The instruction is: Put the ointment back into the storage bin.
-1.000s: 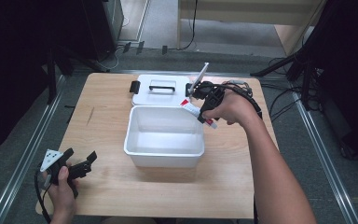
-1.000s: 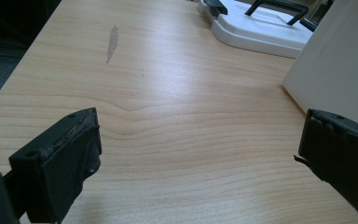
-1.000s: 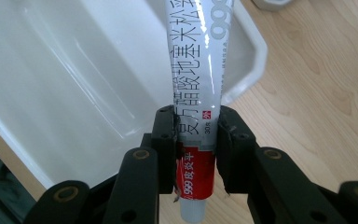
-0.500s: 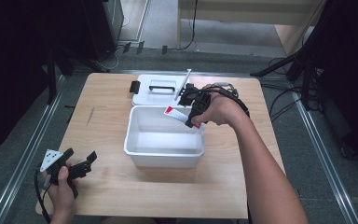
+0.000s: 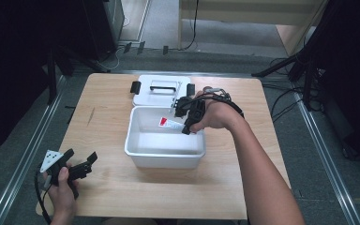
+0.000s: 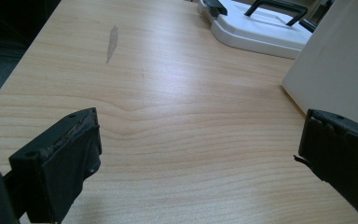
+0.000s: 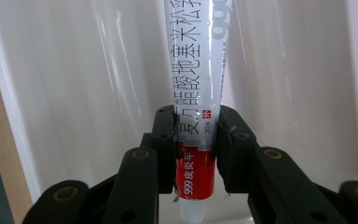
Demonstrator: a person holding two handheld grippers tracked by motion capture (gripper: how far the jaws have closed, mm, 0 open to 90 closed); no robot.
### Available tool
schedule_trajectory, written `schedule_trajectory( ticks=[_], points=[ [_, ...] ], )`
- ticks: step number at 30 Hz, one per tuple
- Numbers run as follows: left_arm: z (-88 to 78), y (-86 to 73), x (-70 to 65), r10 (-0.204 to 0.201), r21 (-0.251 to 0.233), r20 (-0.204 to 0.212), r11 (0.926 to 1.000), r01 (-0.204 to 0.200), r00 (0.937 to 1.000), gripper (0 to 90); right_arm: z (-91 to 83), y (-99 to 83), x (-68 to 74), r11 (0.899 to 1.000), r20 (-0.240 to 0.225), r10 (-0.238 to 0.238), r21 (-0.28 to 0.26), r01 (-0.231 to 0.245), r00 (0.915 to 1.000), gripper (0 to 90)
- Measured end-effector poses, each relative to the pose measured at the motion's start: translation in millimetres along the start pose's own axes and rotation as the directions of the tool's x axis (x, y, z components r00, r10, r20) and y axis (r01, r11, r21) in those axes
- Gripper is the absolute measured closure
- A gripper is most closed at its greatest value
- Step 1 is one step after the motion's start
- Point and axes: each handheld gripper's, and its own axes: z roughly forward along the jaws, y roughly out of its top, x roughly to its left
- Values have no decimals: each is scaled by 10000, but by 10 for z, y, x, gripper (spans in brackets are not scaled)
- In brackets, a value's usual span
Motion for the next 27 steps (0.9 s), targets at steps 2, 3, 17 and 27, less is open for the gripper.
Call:
schedule_trajectory(
  ticks=[2,3,17,27],
  points=[
    [1,0,0,-2,-4,-2,10000,2,10000,0,9,0,7,10000,-22,19,72,-19,10000,716],
    [1,0,-1,-3,-3,1,10000,3,10000,0,49,-1,5,9999,-39,-123,85,123,9999,716],
    [-2,0,2,-2,30,18,10000,2,10000,0,347,-27,16,9987,-346,-187,476,204,9992,715],
    [-3,0,5,-9,38,20,10000,9,10000,0,464,-12,33,9956,-408,-235,898,271,9989,715]
  ],
)
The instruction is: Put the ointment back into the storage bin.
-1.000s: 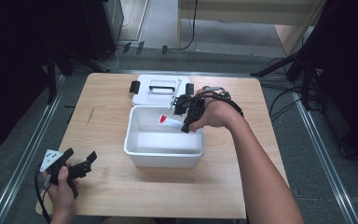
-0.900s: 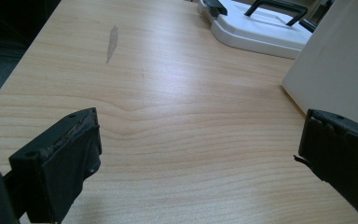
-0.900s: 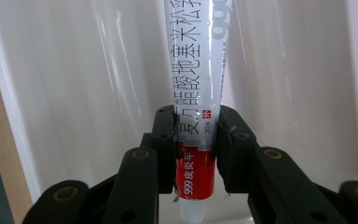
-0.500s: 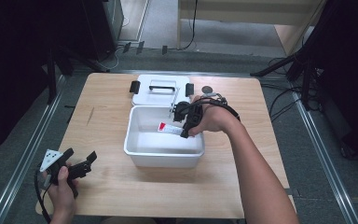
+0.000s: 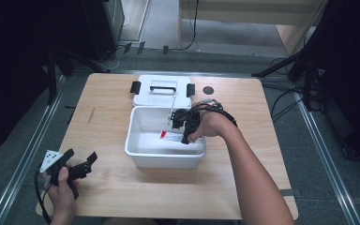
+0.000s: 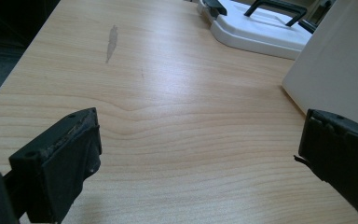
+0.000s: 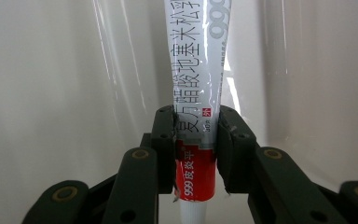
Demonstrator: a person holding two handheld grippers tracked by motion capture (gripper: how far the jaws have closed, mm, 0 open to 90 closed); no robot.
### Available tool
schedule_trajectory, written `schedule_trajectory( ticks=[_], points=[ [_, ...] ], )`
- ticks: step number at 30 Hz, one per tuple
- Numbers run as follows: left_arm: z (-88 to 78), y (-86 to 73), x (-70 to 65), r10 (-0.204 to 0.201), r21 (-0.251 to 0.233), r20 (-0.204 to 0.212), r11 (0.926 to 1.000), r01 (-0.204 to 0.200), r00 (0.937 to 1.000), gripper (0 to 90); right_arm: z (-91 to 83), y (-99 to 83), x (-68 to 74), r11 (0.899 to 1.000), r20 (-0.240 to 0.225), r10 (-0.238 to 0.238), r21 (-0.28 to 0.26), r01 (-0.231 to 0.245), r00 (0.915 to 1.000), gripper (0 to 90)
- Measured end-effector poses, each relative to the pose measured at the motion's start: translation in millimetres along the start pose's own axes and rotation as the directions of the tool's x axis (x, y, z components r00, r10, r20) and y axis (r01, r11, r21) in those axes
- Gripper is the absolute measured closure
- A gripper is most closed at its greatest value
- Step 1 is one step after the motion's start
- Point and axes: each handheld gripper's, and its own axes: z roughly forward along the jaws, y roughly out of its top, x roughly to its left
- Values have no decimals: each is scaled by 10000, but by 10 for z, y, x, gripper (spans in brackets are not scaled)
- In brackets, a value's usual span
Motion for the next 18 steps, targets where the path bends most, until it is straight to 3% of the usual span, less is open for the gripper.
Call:
schedule_trajectory(
  ticks=[11,12,18],
  points=[
    [1,-1,3,-39,-20,8,10000,39,10000,0,137,81,65,9947,117,-444,929,432,9989,714],
    [1,0,5,-38,-8,15,10000,38,10000,0,168,97,81,9914,155,-573,1190,550,9982,713],
    [1,1,7,-40,-7,11,10000,40,10000,0,201,113,91,9887,62,-602,1381,588,9982,713]
  ],
)
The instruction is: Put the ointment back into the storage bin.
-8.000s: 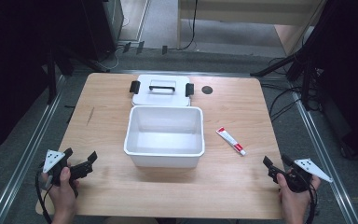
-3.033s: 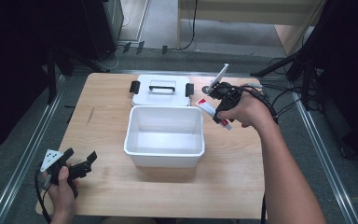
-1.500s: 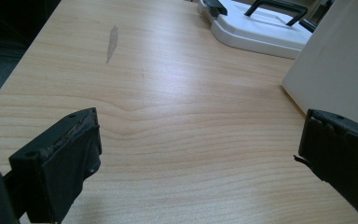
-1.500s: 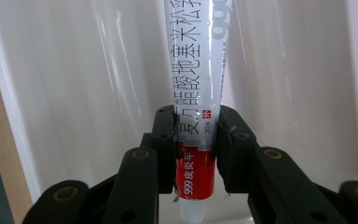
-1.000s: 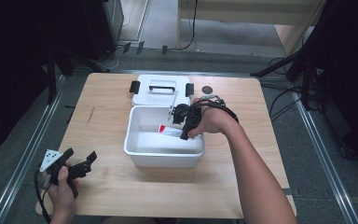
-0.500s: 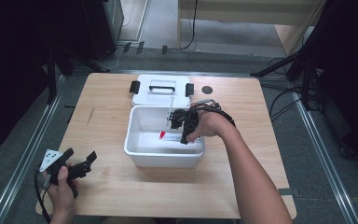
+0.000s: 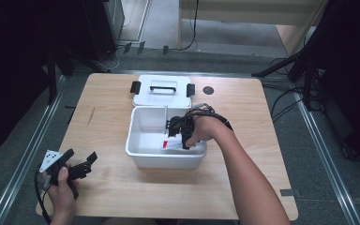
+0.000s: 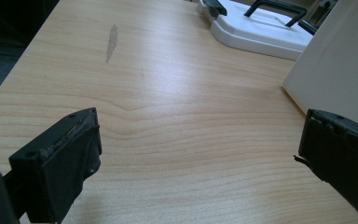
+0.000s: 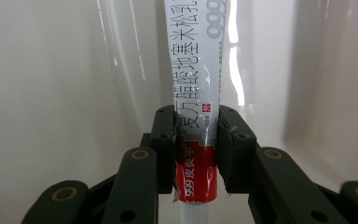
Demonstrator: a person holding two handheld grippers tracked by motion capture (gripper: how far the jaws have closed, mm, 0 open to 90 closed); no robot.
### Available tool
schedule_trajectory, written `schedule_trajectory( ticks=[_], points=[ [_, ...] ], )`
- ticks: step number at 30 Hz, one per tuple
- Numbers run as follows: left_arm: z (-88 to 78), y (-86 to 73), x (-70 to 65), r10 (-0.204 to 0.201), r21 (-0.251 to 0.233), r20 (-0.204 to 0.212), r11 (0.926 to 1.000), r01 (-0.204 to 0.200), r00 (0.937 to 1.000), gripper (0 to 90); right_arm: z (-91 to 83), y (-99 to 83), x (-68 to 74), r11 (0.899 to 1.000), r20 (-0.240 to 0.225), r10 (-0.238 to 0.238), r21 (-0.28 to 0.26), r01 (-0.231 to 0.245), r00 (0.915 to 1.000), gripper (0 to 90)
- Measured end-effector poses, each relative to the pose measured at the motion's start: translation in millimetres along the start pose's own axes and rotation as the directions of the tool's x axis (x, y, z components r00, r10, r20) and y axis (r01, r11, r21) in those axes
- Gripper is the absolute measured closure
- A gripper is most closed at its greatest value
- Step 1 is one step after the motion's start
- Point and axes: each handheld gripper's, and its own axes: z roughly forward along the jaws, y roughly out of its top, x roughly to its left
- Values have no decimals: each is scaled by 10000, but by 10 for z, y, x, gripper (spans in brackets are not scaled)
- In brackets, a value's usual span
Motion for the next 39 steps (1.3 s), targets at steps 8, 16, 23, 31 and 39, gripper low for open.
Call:
schedule_trajectory(
  ticks=[8,16,23,31,39],
  points=[
    [0,0,1,-1,3,5,10000,1,10000,0,12,4,10,9999,-2,9,142,-9,10000,706],
    [1,0,2,4,2,14,10000,-4,10000,0,-63,-46,5,9999,-16,93,-97,-93,10000,754],
    [1,0,0,10,5,12,10000,-10,10000,0,-249,-137,-14,9961,122,491,-742,-480,9987,804],
    [4,0,-5,-15,-25,22,10000,15,10000,0,-550,-303,15,9814,186,834,-1751,-789,9963,796],
    [5,1,-5,-14,0,36,10000,14,10000,0,-810,-596,75,9606,241,1353,-2481,-1252,9905,739]
  ],
)
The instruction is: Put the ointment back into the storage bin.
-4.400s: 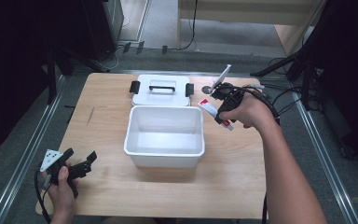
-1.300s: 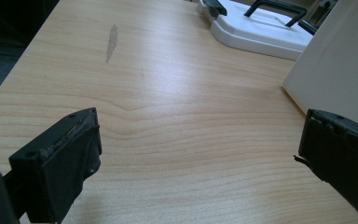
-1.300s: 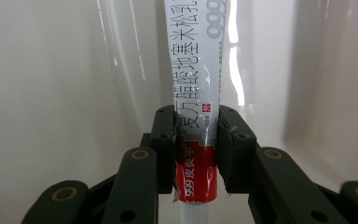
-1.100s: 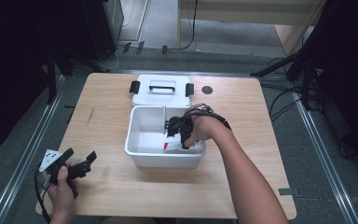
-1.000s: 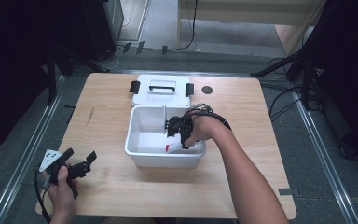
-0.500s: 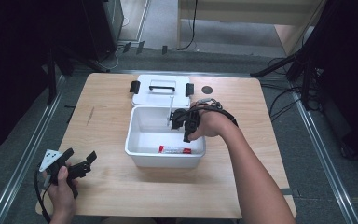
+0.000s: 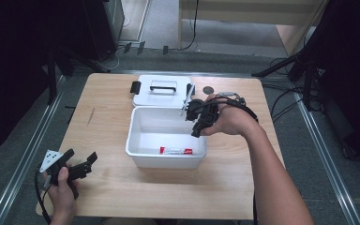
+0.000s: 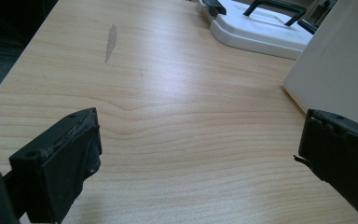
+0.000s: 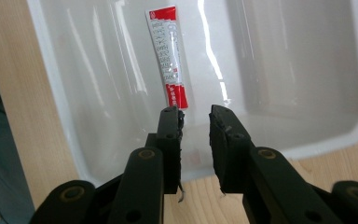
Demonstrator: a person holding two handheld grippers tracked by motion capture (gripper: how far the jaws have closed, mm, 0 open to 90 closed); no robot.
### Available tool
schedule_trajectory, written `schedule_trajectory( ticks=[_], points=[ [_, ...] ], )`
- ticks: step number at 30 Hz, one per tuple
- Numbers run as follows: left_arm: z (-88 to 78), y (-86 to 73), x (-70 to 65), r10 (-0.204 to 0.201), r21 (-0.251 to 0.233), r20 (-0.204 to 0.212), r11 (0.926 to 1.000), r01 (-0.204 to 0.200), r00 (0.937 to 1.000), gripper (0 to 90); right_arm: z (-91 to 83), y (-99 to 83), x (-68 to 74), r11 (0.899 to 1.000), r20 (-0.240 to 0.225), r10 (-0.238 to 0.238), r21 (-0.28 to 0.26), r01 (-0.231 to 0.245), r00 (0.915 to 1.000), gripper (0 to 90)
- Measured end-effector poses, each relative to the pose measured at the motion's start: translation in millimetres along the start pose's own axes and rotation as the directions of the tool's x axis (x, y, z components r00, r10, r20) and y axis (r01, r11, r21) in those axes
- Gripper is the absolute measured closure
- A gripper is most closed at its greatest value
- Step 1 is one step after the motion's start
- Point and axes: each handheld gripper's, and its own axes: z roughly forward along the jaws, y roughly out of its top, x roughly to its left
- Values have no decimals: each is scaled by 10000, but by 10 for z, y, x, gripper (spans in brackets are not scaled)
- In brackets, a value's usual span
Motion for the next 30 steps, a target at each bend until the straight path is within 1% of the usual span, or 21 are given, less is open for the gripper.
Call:
schedule_trajectory(
  ticks=[2,5,7,11,12,13,14,15,17,18,19,20,21,22,24,25,26,27,28,29,30],
  points=[
    [0,0,-1,3,0,-6,10000,-3,10000,0,-31,-31,-3,10000,-5,54,-77,-54,10000,733],
    [0,0,-2,9,3,-10,10000,-9,10000,0,-135,-160,10,9993,48,305,-226,-304,9995,702],
    [0,0,-2,9,1,-12,10000,-9,10000,0,-154,-192,6,9992,68,240,-314,-238,9997,695],
    [0,0,-3,16,4,-18,10000,-16,10000,0,-212,-332,15,9967,89,661,-479,-656,9978,651],
    [1,0,-3,15,-6,-19,10000,-15,10000,0,-211,-371,9,9964,137,661,-538,-653,9977,642],
    [1,0,-3,10,-11,-20,10000,-10,10000,0,-209,-420,11,9948,159,846,-587,-835,9963,631],
    [1,-1,-3,8,-14,-20,10000,-8,10000,0,-204,-453,3,9941,158,864,-675,-852,9961,625],
    [1,-1,-3,9,-17,-17,10000,-9,10000,0,-194,-542,-3,9909,222,1081,-835,-1059,9939,602],
    [-2,-1,-1,25,8,-16,10000,-25,10000,0,-184,-621,-14,9855,281,1398,-1012,-1363,9898,567],
    [-2,-1,-1,25,8,-16,10000,-25,10000,0,-174,-667,-24,9795,343,1684,-1182,-1633,9851,554],
    [-2,-1,-2,24,12,-18,10000,-24,10000,0,-174,-667,-24,9795,343,1684,-1182,-1633,9851,554],
    [-2,-1,-2,24,9,-22,10000,-24,10000,0,-159,-730,-39,9724,428,1972,-1357,-1898,9794,541],
    [-2,-1,-2,26,9,-20,10000,-26,10000,0,-123,-858,-62,9539,490,2516,-1813,-2392,9666,521],
    [-3,-1,-2,26,7,-19,10000,-26,10000,0,-123,-858,-62,9539,490,2516,-1813,-2392,9666,521],
    [-2,-1,-2,22,6,-16,10000,-22,10000,0,-87,-965,-76,9397,614,2896,-2082,-2715,9552,504],
    [-2,-1,-2,21,7,-16,10000,-21,10000,0,-54,-1080,-79,9232,1170,3425,-2260,-3108,9322,499],
    [-2,-1,-2,23,7,-17,10000,-23,10000,0,-54,-1080,-79,9232,1170,3425,-2260,-3108,9322,499],
    [-1,-1,-3,22,10,-28,10000,-22,10000,0,-11,-1211,-77,8868,1342,4209,-2690,-3759,8971,467],
    [-1,-1,-3,22,10,-28,10000,-22,10000,0,-11,-1211,-77,8868,1342,4209,-2690,-3759,8971,467],
    [-2,-1,-2,25,11,-25,10000,-25,10000,0,61,-1353,-71,8504,1224,4772,-3139,-4222,8702,408],
    [-2,-1,-2,25,11,-30,10000,-25,10000,0,108,-1425,-61,8410,1339,4914,-3297,-4290,8605,377]
  ],
)
